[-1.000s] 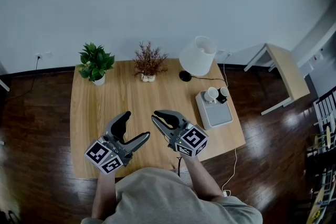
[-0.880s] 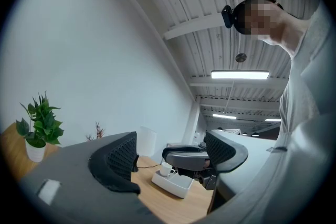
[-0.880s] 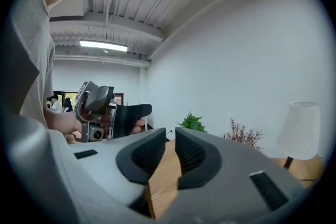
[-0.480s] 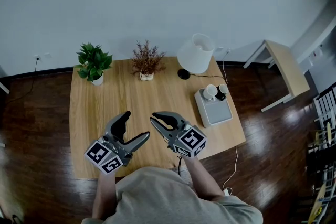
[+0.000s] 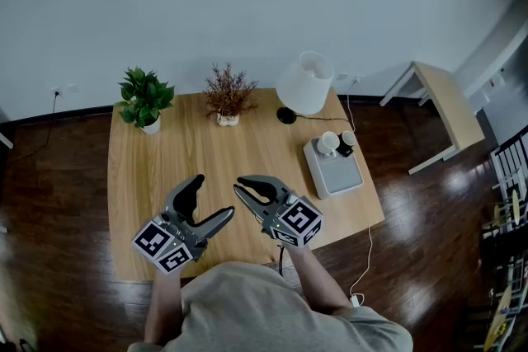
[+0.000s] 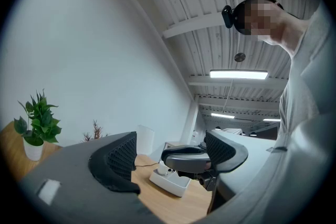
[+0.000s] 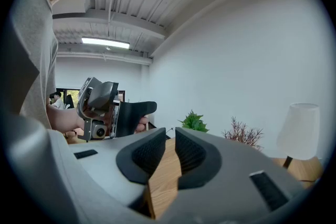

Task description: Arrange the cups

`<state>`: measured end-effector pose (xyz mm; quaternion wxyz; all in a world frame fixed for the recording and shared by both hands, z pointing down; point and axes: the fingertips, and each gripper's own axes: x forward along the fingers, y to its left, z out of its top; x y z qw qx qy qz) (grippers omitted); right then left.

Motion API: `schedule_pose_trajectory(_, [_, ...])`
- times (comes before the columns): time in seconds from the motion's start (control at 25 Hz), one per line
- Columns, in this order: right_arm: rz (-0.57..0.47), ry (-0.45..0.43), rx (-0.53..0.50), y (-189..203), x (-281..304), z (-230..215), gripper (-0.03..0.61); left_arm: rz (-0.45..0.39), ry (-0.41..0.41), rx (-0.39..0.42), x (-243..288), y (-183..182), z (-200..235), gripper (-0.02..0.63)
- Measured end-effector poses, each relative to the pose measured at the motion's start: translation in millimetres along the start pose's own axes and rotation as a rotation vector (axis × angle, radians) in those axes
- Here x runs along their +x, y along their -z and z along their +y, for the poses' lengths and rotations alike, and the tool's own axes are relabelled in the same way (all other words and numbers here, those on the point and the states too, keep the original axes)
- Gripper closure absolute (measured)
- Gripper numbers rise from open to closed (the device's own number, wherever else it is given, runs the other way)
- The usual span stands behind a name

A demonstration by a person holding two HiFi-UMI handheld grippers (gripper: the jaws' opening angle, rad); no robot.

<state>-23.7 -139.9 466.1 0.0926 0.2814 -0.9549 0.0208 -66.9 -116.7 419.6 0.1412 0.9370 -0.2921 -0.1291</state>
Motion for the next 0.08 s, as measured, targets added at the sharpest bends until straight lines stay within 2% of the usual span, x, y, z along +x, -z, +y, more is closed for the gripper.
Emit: schedule_pose_trajectory(0.08, [0.001, 0.002, 0.002, 0.5, -0.3, -0.3, 0.523, -0.001, 0.001, 0.000, 0.3, 0.0, 0.3, 0.206])
